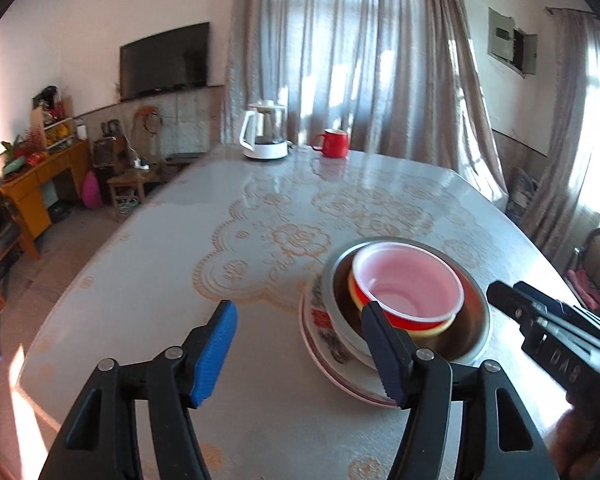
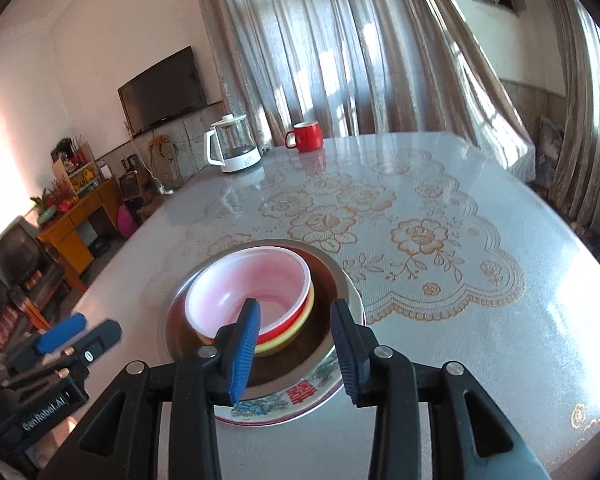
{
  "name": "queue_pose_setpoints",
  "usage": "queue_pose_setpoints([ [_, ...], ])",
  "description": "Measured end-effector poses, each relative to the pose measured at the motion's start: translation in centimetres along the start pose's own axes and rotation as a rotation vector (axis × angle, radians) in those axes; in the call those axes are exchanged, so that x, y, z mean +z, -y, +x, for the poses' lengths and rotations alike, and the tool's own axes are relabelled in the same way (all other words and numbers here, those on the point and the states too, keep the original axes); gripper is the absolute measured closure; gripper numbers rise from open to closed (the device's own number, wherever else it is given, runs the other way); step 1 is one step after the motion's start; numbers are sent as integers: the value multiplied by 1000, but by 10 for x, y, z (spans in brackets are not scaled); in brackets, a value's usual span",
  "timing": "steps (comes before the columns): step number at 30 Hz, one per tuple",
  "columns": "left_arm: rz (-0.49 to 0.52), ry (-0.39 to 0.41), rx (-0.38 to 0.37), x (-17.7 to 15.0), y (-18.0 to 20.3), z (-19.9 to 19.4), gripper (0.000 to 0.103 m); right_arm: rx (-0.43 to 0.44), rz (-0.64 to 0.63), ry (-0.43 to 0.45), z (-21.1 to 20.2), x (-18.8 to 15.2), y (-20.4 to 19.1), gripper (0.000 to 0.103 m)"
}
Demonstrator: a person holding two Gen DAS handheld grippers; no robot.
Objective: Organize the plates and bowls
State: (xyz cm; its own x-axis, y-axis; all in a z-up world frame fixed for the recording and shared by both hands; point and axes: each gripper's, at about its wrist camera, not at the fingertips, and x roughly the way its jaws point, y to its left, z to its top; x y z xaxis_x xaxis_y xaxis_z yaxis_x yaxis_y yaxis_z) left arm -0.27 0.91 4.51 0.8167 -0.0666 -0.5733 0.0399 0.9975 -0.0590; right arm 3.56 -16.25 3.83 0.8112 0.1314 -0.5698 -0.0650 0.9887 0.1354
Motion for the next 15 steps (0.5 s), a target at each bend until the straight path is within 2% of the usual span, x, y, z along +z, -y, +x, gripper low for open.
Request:
queue_pose_setpoints([
  [6, -4, 5, 19, -4, -6, 5, 35, -39, -75, -4, 6, -12, -26, 66],
  [15, -1, 2, 21, -8, -6, 5, 31, -51, -86, -6, 10, -14, -30, 66],
])
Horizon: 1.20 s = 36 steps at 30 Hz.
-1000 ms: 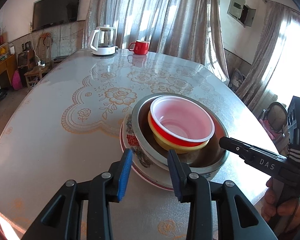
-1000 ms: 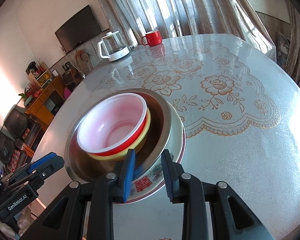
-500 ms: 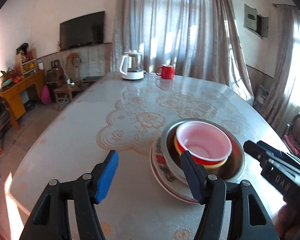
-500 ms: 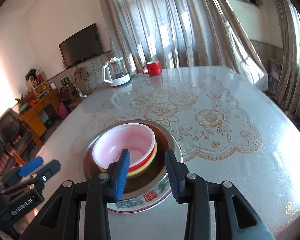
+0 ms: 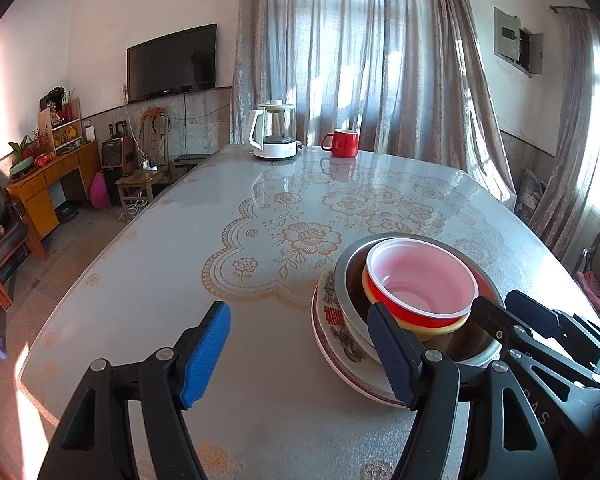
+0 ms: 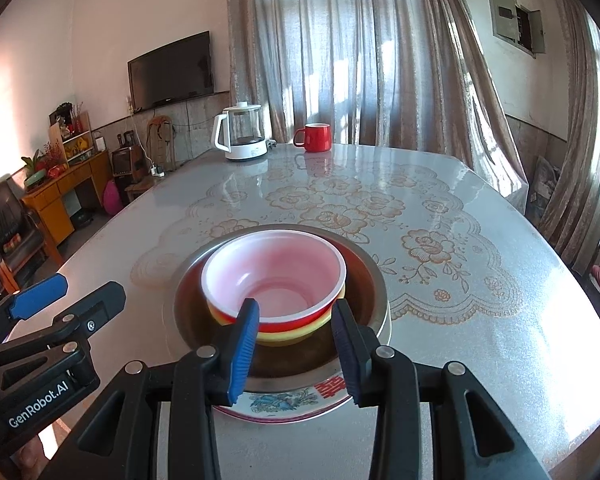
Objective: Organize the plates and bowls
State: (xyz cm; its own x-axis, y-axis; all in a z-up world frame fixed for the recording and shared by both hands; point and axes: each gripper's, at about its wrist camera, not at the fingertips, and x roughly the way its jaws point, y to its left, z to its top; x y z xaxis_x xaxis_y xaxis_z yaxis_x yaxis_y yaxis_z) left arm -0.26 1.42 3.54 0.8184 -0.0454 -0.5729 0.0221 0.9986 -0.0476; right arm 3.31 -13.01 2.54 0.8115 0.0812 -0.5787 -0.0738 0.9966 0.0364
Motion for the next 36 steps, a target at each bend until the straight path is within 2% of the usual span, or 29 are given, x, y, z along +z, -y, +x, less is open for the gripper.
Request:
queue_pose_setpoints([
  [36, 0, -5, 38, -3, -2, 1, 27, 12, 9, 1, 1, -1, 3, 66],
])
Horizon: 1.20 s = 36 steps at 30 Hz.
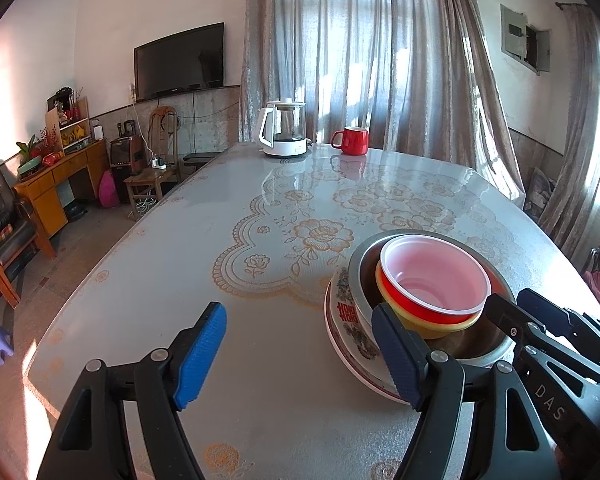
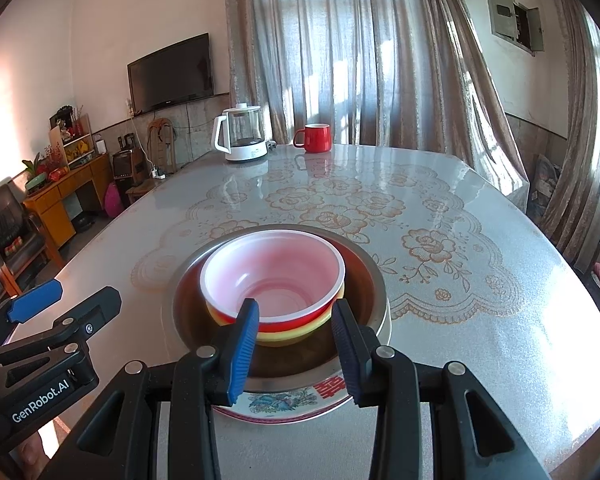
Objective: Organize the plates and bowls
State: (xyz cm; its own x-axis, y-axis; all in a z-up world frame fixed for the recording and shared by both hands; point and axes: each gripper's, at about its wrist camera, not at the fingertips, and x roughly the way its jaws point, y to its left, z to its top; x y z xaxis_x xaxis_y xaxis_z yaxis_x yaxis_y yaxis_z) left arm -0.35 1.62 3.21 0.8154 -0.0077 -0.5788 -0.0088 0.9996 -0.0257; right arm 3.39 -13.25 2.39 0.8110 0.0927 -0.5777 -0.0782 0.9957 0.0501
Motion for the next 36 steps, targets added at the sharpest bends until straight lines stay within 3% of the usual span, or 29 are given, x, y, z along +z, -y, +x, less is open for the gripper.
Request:
queue_pose_setpoints([
  [36, 8, -4, -9, 0, 1, 1, 26, 1, -2, 1, 2, -1, -1, 65],
])
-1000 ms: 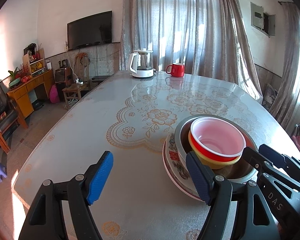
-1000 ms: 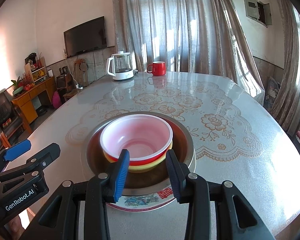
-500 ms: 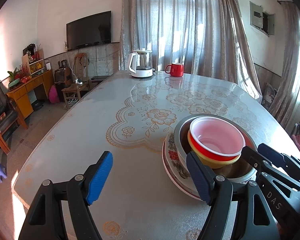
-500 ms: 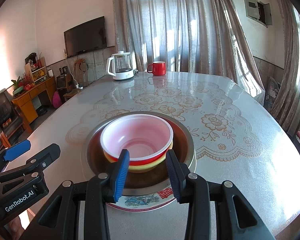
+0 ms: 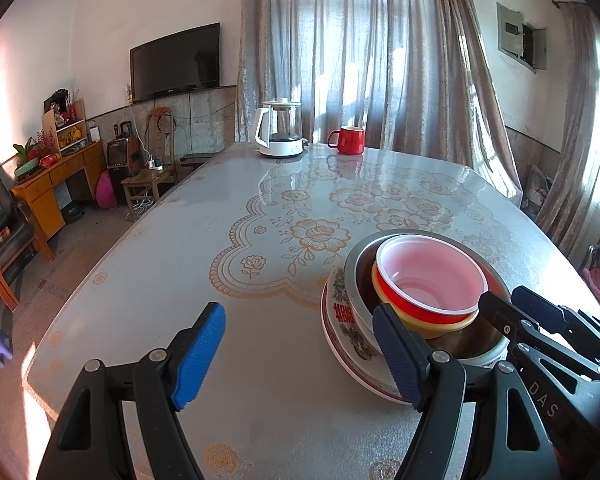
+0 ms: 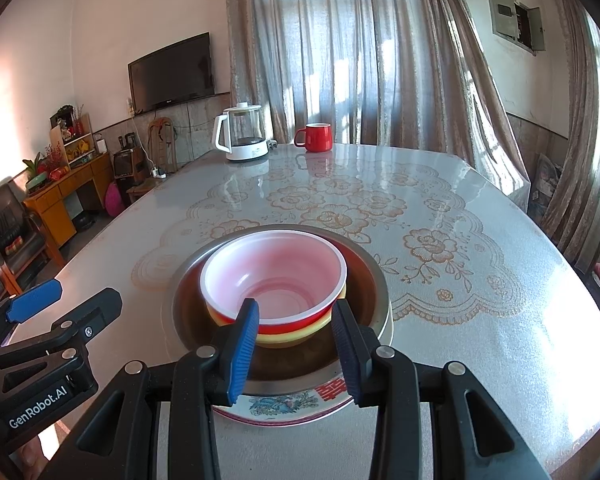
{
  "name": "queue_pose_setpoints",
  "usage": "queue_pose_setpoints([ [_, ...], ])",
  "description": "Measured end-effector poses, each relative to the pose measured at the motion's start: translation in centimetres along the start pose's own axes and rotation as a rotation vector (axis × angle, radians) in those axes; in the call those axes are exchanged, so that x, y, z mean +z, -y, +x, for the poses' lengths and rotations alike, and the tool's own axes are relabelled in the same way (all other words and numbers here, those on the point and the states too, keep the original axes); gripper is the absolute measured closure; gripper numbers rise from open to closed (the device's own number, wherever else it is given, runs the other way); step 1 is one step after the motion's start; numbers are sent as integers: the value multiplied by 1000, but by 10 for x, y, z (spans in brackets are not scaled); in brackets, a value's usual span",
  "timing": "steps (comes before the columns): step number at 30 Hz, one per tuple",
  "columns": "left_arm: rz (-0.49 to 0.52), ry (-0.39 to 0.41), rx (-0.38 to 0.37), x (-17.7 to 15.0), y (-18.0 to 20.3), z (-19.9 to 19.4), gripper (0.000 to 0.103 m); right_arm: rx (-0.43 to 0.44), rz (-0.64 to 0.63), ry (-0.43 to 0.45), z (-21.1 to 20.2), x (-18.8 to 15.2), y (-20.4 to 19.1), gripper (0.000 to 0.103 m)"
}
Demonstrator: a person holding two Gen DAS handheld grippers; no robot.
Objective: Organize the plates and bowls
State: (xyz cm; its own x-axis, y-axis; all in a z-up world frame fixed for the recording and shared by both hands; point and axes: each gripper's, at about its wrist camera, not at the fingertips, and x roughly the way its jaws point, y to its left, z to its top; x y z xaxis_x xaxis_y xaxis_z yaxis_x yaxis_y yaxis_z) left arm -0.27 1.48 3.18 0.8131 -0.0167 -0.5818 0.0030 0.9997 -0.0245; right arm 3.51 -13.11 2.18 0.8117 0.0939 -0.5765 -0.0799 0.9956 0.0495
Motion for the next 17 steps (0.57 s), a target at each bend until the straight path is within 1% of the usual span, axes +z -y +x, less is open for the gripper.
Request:
queue_pose_setpoints([
  [8, 0, 3, 0, 1, 1, -1, 25, 1, 1, -3, 3, 1, 1, 65],
  [14, -5, 34, 3, 5, 0, -2, 26, 1, 1, -3, 3, 1, 1, 65],
  [17, -9, 21, -9, 6, -3, 1, 26, 6, 4, 4, 4, 3, 3, 65],
])
